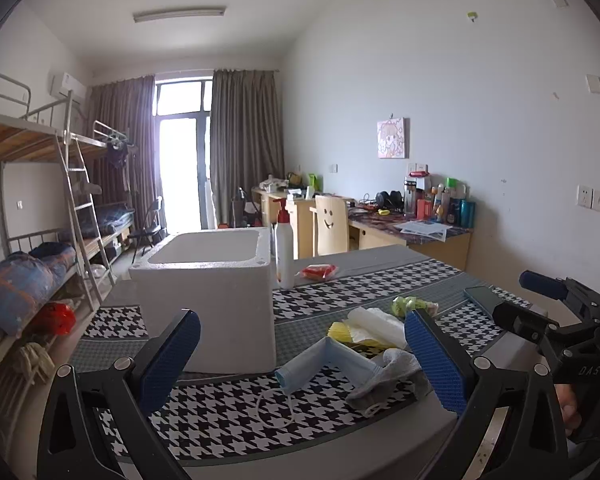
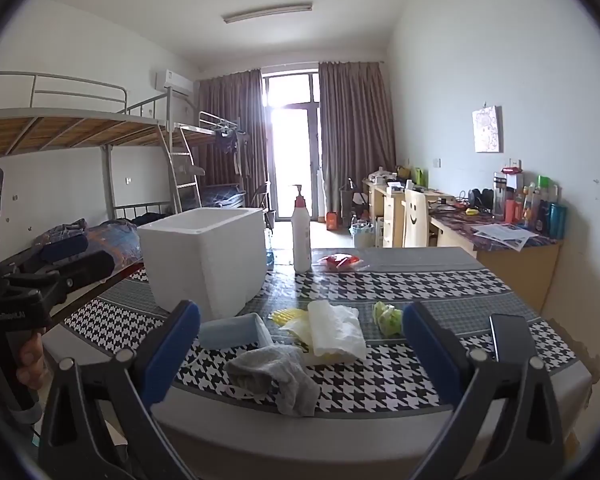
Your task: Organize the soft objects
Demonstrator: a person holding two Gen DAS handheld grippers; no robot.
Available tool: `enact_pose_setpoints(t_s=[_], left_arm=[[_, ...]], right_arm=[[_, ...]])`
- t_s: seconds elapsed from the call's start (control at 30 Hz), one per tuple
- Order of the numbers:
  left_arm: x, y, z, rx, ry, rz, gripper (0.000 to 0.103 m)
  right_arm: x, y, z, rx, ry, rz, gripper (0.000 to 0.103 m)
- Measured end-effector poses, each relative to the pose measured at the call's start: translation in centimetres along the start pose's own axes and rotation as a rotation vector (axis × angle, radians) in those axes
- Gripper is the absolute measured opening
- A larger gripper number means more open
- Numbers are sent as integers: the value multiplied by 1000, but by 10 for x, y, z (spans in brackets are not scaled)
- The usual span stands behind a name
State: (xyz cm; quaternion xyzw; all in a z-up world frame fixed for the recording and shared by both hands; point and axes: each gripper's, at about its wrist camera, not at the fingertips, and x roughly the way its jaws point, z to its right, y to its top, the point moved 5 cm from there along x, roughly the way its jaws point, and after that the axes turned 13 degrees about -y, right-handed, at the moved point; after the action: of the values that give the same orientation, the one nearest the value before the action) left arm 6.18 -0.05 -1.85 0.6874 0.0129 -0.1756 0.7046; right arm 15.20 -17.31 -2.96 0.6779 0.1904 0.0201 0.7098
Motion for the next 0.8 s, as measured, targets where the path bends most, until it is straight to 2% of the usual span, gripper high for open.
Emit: enact_pose_setpoints(t_s=[0.8], left_arm=[[5, -3, 2, -15, -36, -30, 102]], right_arm=[[4, -3, 3, 7, -11, -4, 102]])
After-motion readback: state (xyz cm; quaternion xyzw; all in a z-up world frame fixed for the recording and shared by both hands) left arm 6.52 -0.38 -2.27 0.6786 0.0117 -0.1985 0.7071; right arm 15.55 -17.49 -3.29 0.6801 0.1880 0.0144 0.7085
